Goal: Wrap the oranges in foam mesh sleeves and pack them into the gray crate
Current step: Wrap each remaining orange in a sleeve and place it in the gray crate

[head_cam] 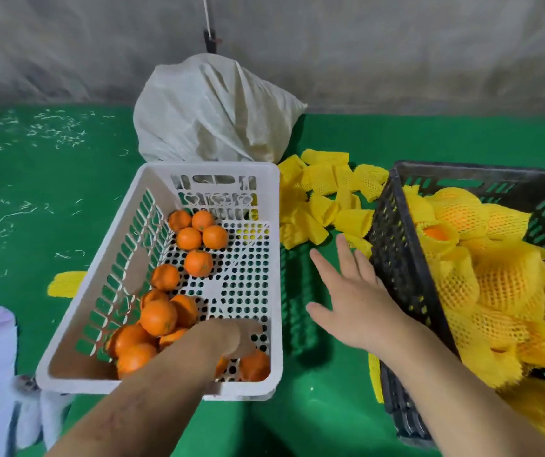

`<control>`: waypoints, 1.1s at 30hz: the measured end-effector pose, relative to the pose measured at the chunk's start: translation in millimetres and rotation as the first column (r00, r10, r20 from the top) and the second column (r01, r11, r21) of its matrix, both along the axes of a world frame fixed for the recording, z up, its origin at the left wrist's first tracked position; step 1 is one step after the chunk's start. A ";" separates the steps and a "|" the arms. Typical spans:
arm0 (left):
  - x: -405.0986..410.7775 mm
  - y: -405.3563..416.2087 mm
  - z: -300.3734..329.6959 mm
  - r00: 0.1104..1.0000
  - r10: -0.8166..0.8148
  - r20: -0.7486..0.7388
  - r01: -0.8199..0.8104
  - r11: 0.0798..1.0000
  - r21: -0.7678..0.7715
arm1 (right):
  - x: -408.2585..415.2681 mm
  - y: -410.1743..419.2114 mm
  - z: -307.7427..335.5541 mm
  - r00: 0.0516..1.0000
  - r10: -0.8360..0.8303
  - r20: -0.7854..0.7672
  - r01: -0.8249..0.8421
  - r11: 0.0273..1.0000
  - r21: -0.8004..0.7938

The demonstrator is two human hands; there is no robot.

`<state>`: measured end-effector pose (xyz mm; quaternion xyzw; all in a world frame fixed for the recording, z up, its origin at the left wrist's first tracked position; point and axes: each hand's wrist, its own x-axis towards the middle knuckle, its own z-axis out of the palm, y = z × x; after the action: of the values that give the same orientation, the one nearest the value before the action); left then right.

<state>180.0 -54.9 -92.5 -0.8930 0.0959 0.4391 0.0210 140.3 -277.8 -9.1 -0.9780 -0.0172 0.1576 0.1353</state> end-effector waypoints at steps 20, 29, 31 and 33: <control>33.7 25.8 -6.5 0.851 0.355 0.387 -0.239 0.918 -0.317 | 214.1 -17.7 -143.7 0.949 -0.066 -0.309 -0.011 0.971 -0.241; 37.9 30.1 0.1 0.673 0.686 0.279 -0.294 0.593 -0.750 | 163.2 23.3 -98.9 0.775 -0.611 -0.164 0.514 0.456 0.726; 33.4 26.6 14.8 0.634 0.762 0.132 -0.293 0.395 -0.871 | 128.4 37.5 -71.2 0.751 -0.633 -0.186 0.484 0.337 0.807; 22.3 18.0 32.3 0.612 0.789 -0.057 -0.276 0.145 -0.950 | 87.5 46.8 -45.6 0.773 -0.609 -0.176 0.425 0.291 0.857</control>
<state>202.4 -36.9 -60.2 -0.7928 -0.0307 0.0587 -0.6059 227.8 -231.1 -54.8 -0.7330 0.2119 -0.0170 0.6461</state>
